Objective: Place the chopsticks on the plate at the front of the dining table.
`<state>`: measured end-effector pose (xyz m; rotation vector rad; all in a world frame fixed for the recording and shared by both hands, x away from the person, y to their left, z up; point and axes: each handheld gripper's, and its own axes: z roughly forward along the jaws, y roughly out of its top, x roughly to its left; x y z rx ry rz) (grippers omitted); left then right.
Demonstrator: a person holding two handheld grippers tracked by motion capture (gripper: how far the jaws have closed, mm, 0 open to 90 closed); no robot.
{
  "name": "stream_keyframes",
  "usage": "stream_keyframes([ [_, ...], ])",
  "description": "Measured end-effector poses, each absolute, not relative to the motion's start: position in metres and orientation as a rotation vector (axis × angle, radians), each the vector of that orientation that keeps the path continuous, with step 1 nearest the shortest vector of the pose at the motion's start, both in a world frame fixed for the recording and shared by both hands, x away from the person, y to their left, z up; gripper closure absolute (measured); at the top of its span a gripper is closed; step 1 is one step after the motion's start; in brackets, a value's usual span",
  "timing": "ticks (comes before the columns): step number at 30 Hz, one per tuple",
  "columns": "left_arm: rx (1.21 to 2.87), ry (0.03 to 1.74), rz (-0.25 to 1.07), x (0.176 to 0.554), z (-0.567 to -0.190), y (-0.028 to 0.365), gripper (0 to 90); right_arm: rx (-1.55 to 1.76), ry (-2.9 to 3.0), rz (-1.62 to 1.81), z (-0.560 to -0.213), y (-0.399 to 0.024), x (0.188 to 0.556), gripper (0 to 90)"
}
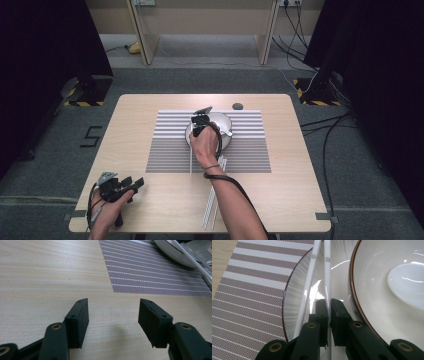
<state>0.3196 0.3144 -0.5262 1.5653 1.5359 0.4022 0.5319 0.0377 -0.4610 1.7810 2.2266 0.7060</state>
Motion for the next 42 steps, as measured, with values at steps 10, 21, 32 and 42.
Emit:
stream_keyframes([
  [10, 1.564, 1.536, 0.401, 0.320, -0.526, 0.314, 41.1, 1.781, 2.212, 0.717, -0.462, 0.039, 0.532, 84.9],
  [21, 1.562, 1.535, 0.400, 0.320, -0.526, 0.315, 41.1, 1.784, 2.188, 0.740, -0.463, 0.041, 0.532, 84.7],
  [32, 1.562, 1.535, 0.400, 0.320, -0.526, 0.314, 41.1, 1.786, 2.177, 0.763, -0.464, 0.040, 0.530, 81.4],
  [42, 1.563, 1.535, 0.399, 0.320, -0.526, 0.315, 41.1, 1.760, 2.195, 0.780, -0.460, 0.037, 0.521, 77.3],
])
